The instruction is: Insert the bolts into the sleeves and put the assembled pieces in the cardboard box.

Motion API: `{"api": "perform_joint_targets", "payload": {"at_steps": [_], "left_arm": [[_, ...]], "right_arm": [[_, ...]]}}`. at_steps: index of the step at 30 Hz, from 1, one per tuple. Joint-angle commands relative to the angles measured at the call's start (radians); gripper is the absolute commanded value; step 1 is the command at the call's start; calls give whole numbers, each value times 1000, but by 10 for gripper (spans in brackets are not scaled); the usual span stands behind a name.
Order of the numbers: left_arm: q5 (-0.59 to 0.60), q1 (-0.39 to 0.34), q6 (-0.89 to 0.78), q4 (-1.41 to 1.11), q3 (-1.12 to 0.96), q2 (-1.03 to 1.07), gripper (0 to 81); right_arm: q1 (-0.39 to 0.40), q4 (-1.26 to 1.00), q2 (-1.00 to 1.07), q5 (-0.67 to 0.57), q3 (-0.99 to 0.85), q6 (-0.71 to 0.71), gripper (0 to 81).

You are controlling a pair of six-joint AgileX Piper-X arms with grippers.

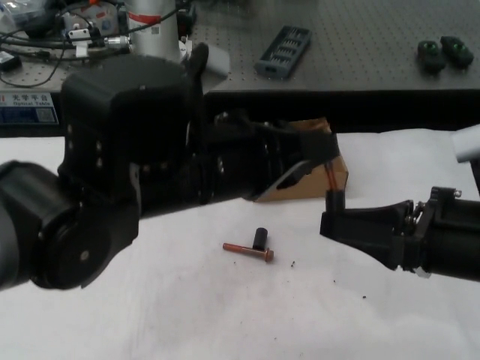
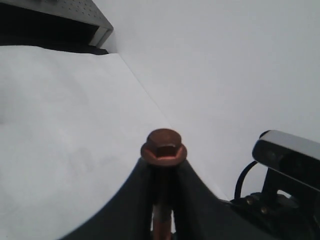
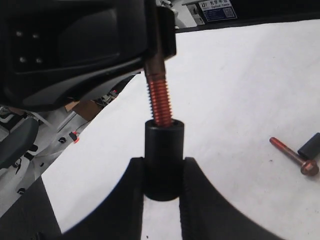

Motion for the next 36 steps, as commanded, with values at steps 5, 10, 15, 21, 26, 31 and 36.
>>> {"api": "perform_joint_targets", "payload": {"at_steps": [5, 10, 15, 21, 26, 31, 36], "left_arm": [[151, -25, -32, -88, 28, -20, 79], [214, -25, -28, -86, 28, -20, 79], [257, -25, 22, -20, 28, -20, 79], [257, -25, 28, -13, 28, -20, 79], [281, -22, 76, -38, 28, -20, 146], [289, -9, 72, -42, 28, -21, 473], [320, 6, 72, -42, 25, -25, 495]], "right_arm": [[-10, -40, 1, 9, -9, -4, 11], [-10, 0, 1, -12, -9, -27, 11], [-10, 12, 1, -45, -9, -27, 11], [-10, 12, 1, -45, -9, -27, 11], [-10, 12, 1, -45, -9, -27, 11], [-10, 20, 1, -45, -9, -42, 11], [-10, 19, 1, -45, -9, -47, 11]]}}
